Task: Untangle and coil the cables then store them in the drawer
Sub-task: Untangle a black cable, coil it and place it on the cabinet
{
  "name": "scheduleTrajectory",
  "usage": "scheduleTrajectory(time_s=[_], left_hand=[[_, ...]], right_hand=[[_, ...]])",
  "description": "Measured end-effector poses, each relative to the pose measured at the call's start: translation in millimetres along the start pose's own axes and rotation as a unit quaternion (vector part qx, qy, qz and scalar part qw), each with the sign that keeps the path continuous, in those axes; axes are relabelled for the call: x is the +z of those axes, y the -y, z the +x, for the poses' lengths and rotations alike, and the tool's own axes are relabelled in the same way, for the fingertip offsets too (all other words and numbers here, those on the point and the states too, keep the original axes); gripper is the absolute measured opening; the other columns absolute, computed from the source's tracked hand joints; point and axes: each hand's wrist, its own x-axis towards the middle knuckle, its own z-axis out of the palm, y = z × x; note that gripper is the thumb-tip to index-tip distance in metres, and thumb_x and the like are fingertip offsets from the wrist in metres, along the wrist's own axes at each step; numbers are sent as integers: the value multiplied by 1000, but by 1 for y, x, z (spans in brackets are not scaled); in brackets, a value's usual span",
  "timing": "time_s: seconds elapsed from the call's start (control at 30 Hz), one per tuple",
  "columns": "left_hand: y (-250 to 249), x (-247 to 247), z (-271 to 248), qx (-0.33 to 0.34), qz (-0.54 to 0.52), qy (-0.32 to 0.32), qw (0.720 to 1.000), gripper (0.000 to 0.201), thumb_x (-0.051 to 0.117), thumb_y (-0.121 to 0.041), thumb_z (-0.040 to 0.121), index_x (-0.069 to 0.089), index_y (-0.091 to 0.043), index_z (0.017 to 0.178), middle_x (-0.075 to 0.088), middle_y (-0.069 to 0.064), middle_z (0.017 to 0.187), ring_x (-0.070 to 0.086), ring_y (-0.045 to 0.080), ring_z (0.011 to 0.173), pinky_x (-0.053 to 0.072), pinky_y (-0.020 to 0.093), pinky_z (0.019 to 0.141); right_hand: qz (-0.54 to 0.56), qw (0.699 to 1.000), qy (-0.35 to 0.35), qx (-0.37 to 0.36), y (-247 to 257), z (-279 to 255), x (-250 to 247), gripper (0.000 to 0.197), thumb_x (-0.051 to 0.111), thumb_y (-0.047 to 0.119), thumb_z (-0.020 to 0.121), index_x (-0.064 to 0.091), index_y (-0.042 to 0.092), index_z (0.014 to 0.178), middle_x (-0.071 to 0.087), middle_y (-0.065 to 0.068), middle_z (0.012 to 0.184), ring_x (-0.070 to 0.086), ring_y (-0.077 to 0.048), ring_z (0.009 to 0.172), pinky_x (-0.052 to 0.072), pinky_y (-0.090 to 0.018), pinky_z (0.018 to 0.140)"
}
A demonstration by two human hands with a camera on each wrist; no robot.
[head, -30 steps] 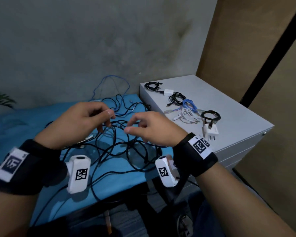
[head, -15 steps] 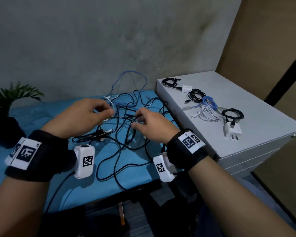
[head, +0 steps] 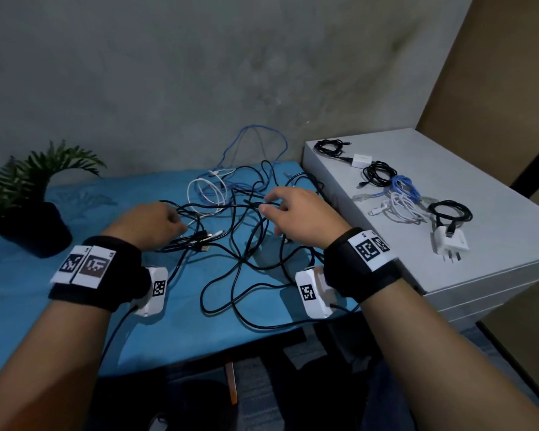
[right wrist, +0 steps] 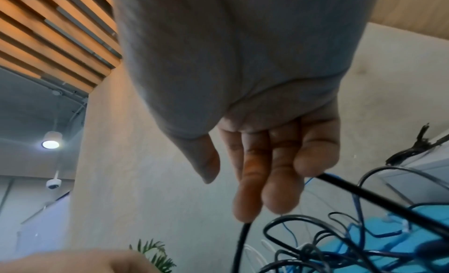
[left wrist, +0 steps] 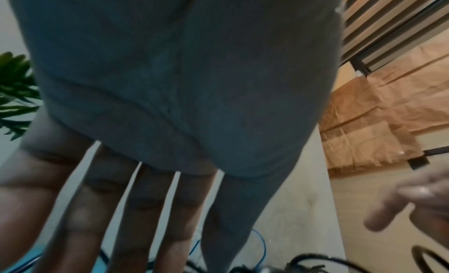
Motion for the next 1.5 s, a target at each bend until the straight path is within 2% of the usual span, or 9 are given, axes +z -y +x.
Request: scheduleTrajectory(time_s=[0.07, 0.17, 0.33, 0.5, 0.73, 0.9, 1.13, 1.3, 1.5], left_hand=[[6, 8, 3, -10, 10, 20, 1000, 12, 62, -37, 97, 67, -26, 100, 66, 7, 114, 59, 26, 103, 46, 34, 89], [19, 21, 9, -19, 40, 53, 998, 20, 63, -31, 96, 68, -28, 115, 65, 5, 126, 59, 28, 115, 47, 37, 100], [30, 32, 16, -31, -22, 45, 998, 10, 69, -13, 92, 71, -15, 102, 70, 4, 106, 60, 23, 97, 45, 30, 85], [29, 31, 15, -33, -64, 41, 997, 10, 71, -20, 90, 68, -11, 89, 70, 9, 96, 64, 27, 93, 49, 34, 84], [25, 31, 14, 15, -80, 107, 991, 21, 71, -34, 93, 68, -13, 90, 70, 5, 91, 60, 20, 84, 47, 34, 82], [5, 12, 2, 33, -245, -8, 969, 18, 71, -25, 93, 68, -15, 78, 59, 3, 67, 53, 20, 64, 43, 26, 56], [-14, -18, -18, 17, -454, -76, 887, 29, 64, -32, 98, 73, -8, 86, 61, -3, 66, 43, 11, 53, 35, 29, 57], [-21, -24, -25, 30, -441, -88, 892, 35, 63, -33, 99, 76, -5, 84, 68, 2, 57, 37, 14, 50, 28, 24, 45], [-24, -31, -26, 11, -513, -84, 854, 53, 47, -57, 101, 69, -12, 83, 78, 12, 85, 36, 17, 48, 32, 28, 50]], right_hand=[[25, 1000, 5, -15, 7, -2, 1, 32, 51, 48, 102, 65, 25, 118, 73, 3, 88, 65, -6, 73, 50, -30, 71], [53, 997, 25, -41, 17, -5, 4, 28, 52, 47, 102, 66, 25, 111, 72, 3, 75, 60, 3, 57, 51, -29, 67], [42, 995, 59, -66, 25, -8, 9, 27, 51, 47, 102, 67, 26, 111, 74, 2, 77, 58, 9, 57, 45, -23, 63], [38, 994, 73, -67, 28, -9, 12, 26, 52, 46, 102, 66, 26, 111, 74, 3, 80, 58, 8, 57, 42, -24, 63], [14, 986, 122, -109, 41, -14, 36, 33, 58, 45, 99, 65, 25, 124, 66, 9, 97, 54, -3, 77, 41, -28, 75], [-16, 985, 125, -118, 46, -14, 49, 60, 57, 47, 100, 38, 26, 153, 66, 5, 110, 57, -15, 101, 47, -36, 87], [-33, 990, 91, -99, 41, -8, 53, 26, 54, 45, 102, 60, 20, 98, 57, 6, 82, 53, -20, 82, 38, -35, 67], [-7, 990, 78, -120, 39, -6, 45, 25, 54, 44, 101, 67, 27, 114, 66, 4, 99, 59, -18, 93, 50, -38, 82], [158, 975, -10, -157, 43, -7, 38, 26, 58, 33, 102, 59, 21, 80, 52, 4, 69, 50, -14, 65, 39, -34, 62]])
